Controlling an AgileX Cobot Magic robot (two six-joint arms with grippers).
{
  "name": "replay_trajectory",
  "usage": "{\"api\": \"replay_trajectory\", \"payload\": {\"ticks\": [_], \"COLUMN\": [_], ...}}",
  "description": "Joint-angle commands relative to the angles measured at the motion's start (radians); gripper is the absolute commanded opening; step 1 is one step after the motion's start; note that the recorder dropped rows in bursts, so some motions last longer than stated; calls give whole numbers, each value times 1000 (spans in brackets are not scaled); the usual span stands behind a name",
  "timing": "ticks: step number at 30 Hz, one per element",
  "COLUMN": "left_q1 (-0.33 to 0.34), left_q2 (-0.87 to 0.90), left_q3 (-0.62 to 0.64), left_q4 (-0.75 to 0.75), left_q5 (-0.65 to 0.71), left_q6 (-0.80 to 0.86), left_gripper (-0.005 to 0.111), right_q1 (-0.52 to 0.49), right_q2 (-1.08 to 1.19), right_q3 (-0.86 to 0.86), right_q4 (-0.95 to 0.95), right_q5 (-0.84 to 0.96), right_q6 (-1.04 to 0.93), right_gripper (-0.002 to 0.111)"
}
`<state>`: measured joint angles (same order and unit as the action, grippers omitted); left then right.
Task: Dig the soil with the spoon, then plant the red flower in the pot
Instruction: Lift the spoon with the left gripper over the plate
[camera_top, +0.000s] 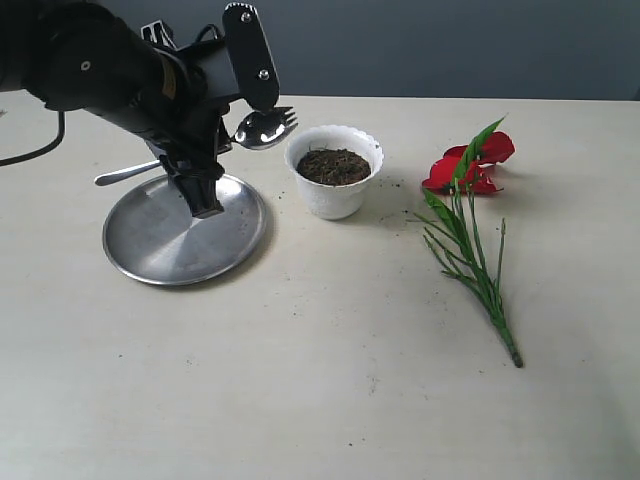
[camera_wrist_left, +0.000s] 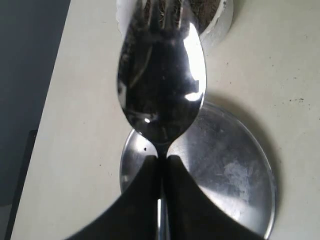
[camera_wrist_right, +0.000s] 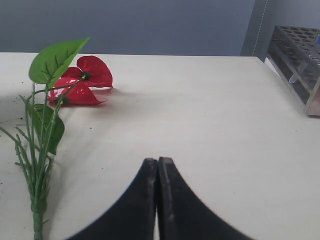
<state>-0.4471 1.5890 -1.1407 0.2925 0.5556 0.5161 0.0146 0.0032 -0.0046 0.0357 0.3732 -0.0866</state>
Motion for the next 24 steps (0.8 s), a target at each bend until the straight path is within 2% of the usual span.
{"api": "replay_trajectory", "payload": {"ticks": [1,24], "left_q1": [-4,-4], "left_q2": [-8,-8], "left_q3": [-6,-6], "left_q4": [0,61], "left_q5": [-12,-65], "left_q6": [-1,-1], "left_gripper": [0,0], "right_q1": [-3,-3], "right_q2": [-3,-3], "right_q3": [5,5], "right_q4": [0,-2], "right_q5": [-12,-12], "right_q6": [-1,-1], "right_gripper": [0,0]}}
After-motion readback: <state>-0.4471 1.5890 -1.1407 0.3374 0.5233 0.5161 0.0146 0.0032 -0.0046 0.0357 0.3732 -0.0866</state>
